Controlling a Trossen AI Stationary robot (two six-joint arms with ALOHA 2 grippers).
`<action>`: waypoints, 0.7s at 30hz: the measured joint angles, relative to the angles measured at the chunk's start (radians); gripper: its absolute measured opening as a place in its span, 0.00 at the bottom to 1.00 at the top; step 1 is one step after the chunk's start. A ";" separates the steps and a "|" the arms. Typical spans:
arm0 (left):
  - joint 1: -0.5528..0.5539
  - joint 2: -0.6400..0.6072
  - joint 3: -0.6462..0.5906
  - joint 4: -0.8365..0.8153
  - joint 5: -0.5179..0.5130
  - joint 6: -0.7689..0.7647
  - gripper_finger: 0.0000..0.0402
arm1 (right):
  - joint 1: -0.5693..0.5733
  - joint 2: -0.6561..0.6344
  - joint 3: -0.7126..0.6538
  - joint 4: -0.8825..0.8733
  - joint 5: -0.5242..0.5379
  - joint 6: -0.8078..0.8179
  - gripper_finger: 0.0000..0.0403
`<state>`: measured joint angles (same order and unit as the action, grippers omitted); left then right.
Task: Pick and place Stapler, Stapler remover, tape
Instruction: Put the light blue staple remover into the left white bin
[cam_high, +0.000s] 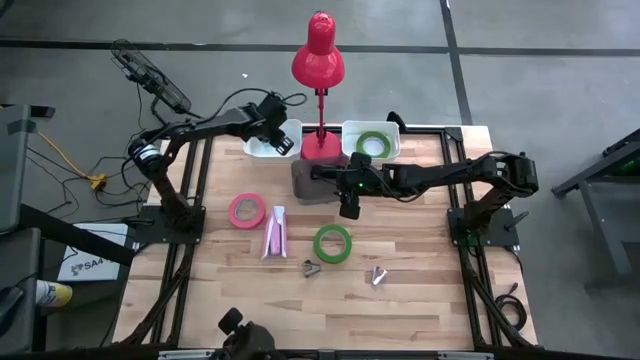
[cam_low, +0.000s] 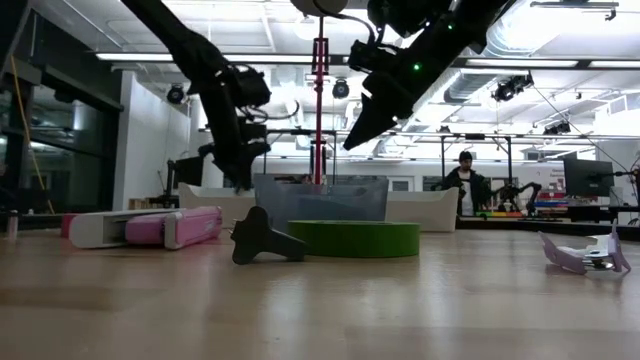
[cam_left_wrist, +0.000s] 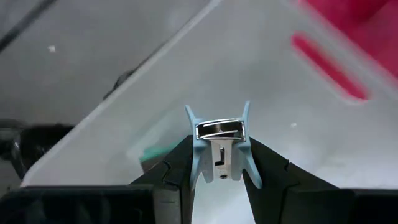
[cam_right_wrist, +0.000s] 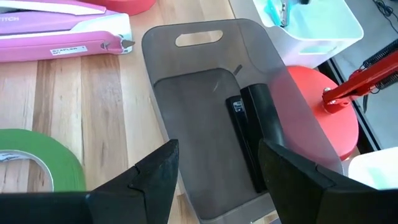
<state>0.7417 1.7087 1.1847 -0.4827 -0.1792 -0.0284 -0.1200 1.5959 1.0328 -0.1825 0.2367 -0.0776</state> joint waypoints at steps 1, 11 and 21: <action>0.004 0.009 -0.001 0.004 0.010 -0.001 0.25 | 0.000 0.000 0.000 0.000 0.000 0.004 0.53; 0.018 0.056 0.000 0.050 0.060 -0.049 0.25 | 0.000 0.000 0.000 0.000 0.000 0.046 0.53; 0.018 0.058 0.000 0.049 0.061 -0.167 0.26 | 0.000 0.000 0.000 0.000 0.000 0.056 0.53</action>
<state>0.7593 1.7668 1.1843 -0.4337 -0.1181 -0.1957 -0.1200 1.5959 1.0328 -0.1829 0.2367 -0.0213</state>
